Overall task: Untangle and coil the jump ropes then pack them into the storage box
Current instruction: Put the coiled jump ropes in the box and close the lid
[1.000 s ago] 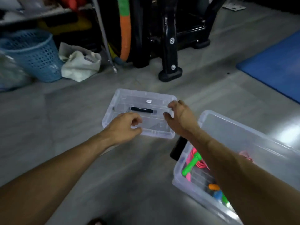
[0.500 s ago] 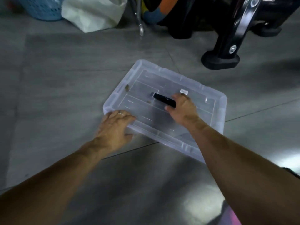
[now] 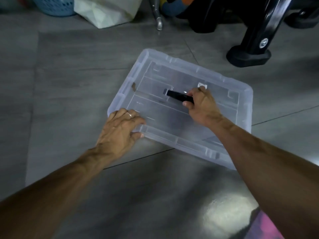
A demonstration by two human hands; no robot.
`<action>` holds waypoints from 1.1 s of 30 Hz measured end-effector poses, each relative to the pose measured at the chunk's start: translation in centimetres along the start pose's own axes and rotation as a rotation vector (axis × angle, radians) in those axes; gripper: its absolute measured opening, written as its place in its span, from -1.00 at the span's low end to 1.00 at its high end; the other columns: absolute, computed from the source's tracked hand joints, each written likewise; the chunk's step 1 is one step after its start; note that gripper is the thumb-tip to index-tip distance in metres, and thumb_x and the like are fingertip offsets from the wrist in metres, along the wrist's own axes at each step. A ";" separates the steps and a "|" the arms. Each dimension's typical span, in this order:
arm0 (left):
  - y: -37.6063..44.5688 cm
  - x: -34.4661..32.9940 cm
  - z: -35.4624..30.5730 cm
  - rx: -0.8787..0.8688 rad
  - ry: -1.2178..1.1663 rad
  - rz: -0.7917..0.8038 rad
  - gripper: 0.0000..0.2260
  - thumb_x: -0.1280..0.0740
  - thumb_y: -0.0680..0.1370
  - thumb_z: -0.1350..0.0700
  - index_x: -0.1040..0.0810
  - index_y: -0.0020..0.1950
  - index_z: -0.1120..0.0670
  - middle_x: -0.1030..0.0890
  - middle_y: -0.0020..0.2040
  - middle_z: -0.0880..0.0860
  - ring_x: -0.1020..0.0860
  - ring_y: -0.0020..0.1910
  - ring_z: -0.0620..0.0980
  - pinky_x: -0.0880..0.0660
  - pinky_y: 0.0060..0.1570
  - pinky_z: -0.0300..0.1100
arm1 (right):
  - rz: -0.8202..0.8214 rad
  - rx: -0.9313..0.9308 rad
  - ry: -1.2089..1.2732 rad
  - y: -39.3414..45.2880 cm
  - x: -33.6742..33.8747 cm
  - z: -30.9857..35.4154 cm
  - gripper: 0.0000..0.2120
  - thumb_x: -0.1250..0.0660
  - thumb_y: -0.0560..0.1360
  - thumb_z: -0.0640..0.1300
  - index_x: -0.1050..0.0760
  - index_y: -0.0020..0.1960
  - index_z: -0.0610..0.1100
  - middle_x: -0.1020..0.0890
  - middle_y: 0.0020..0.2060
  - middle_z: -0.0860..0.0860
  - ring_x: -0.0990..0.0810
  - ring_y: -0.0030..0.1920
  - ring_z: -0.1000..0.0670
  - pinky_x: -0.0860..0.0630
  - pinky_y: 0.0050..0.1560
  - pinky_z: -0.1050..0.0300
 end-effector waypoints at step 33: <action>-11.3 19.4 -33.5 -0.161 -0.268 0.239 -0.64 -0.49 0.31 -0.13 -0.64 0.05 -0.06 -0.54 -0.02 -0.13 -0.46 0.05 -0.07 -0.41 0.13 0.02 | -0.214 -0.133 -0.079 -35.5 30.3 -5.5 -0.77 -0.36 0.47 -0.07 -0.56 0.09 -0.13 -0.51 -0.03 -0.14 -0.46 0.07 -0.18 -0.42 0.04 0.01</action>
Point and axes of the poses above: each hand's wrist, its own y-axis towards the middle knuckle, its own x-axis out of the back of the hand, z = x × y, the point moved 1 cm from there along y, towards the middle knuckle
